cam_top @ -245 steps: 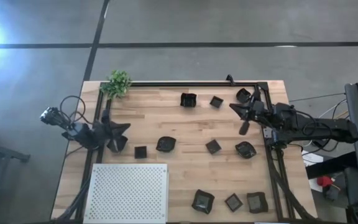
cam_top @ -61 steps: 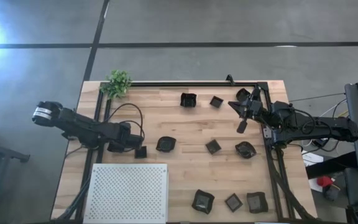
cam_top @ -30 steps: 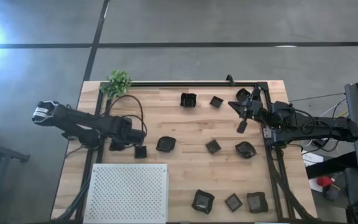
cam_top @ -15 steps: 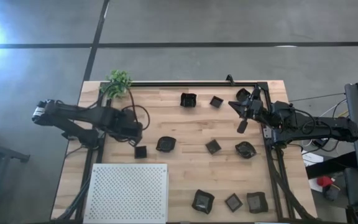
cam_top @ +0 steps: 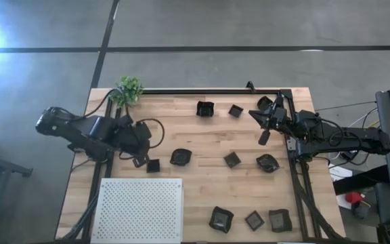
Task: Pick & Place Mini shaped plates
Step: Put the distorted square plate on the shelf, then put the square plate on the shelf
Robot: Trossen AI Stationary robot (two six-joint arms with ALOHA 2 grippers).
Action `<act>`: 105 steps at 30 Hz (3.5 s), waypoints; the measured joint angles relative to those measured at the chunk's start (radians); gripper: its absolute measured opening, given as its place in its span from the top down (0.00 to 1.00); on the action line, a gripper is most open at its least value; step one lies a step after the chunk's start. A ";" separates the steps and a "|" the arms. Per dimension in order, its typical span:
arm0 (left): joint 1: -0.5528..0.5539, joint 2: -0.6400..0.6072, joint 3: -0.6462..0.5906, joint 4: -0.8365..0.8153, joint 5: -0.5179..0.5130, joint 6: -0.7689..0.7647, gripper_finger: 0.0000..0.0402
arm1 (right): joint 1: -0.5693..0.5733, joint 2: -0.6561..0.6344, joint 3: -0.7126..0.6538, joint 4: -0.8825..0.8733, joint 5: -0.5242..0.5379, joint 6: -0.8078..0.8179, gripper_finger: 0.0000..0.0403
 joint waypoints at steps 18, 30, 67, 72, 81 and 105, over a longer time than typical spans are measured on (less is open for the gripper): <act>-0.295 0.006 0.169 -0.045 0.090 0.094 1.00 | 0.000 0.000 0.000 0.000 0.000 -0.004 0.98; -0.609 0.118 0.210 -0.045 0.129 -0.045 1.00 | 0.000 0.000 0.000 0.000 0.000 -0.006 0.98; -0.824 0.475 0.445 -0.005 0.301 -0.405 1.00 | 0.000 0.000 0.000 0.000 0.000 0.051 0.98; -0.823 0.475 0.439 0.003 0.303 -0.399 1.00 | 0.000 0.000 0.000 0.000 0.000 0.053 0.98; -0.823 0.475 0.404 0.017 0.316 -0.397 1.00 | 0.000 0.000 0.000 0.000 0.000 0.053 0.98; -0.823 0.475 0.395 0.035 0.355 -0.352 0.92 | 0.000 0.000 0.000 0.000 0.000 0.052 0.98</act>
